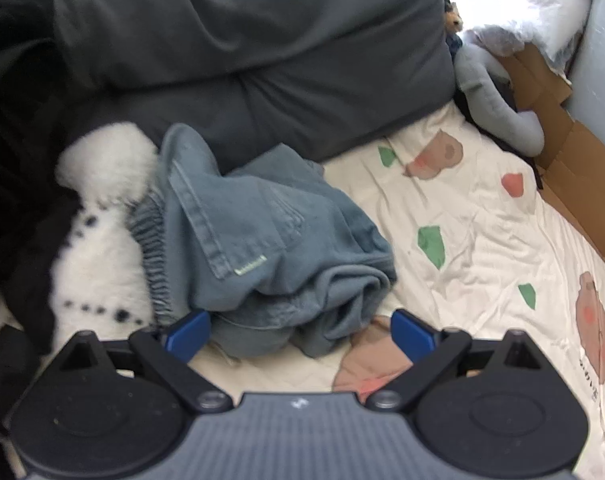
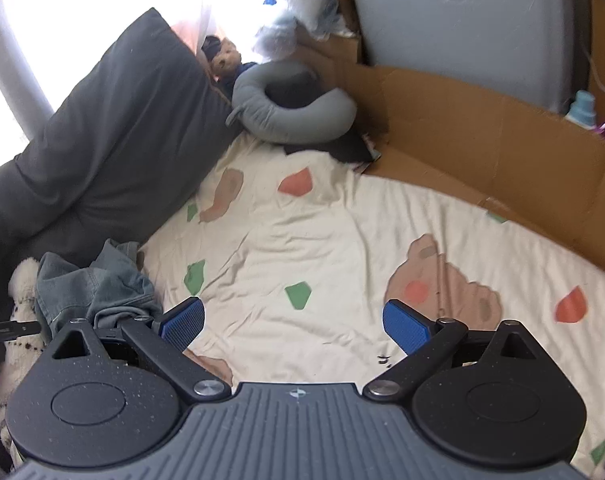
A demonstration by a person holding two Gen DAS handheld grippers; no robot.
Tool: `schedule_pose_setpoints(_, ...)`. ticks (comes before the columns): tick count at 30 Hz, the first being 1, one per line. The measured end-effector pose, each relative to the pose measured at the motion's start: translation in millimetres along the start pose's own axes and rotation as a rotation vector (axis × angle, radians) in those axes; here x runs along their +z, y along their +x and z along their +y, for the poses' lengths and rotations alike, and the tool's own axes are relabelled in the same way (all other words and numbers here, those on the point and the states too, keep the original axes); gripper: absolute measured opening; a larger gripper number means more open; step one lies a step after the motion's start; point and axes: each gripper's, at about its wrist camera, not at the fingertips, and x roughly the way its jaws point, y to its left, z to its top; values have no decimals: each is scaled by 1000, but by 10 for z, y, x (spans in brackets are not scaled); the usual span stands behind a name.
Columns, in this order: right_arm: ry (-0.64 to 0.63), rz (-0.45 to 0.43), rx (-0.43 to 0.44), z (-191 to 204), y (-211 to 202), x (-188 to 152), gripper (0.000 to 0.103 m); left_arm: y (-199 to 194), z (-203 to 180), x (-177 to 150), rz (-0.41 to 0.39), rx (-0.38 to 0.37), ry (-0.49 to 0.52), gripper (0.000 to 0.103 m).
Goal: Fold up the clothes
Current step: 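Move the left tool toward the crumpled light-blue jeans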
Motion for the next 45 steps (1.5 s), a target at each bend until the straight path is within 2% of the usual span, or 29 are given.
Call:
schedule_pose_setpoints(3,4,4,29,-16,187,-64,92,160,-60,-55,0,9,0,92)
schedule_pose_setpoints(5,12,12,48,-24,339,-110,84,288,-81,-79,10,0,-11,91)
schedule_pose_setpoints(10,52,35,104,-11,722,-262,82,592,-154,-98,24,2,-14,88)
schedule_pose_setpoints(14,81,65,144,28,1029,-387,76,815,-174,-78,48,14,-27,87)
schedule_pose_setpoints(26,55,165,220,199,1713,-669,75,1320,-363,19,40,78,68,87)
schedule_pose_setpoints(30,69,188,245,219,1851,-714,75,1498,-387,74,38,100,72,90)
schedule_pose_setpoints(35,67,203,259,256,1928,-771,75,1563,-509,13,45,145,133,89)
schedule_pose_setpoints(39,72,224,259,263,1981,-850,75,1432,-603,-105,14,131,190,83)
schedule_pose_setpoints(42,87,240,264,250,2000,-906,75,1382,-637,-127,-7,113,218,60)
schedule_pose_setpoints(45,112,249,273,237,2011,-946,75,1468,-633,-72,3,125,232,64)
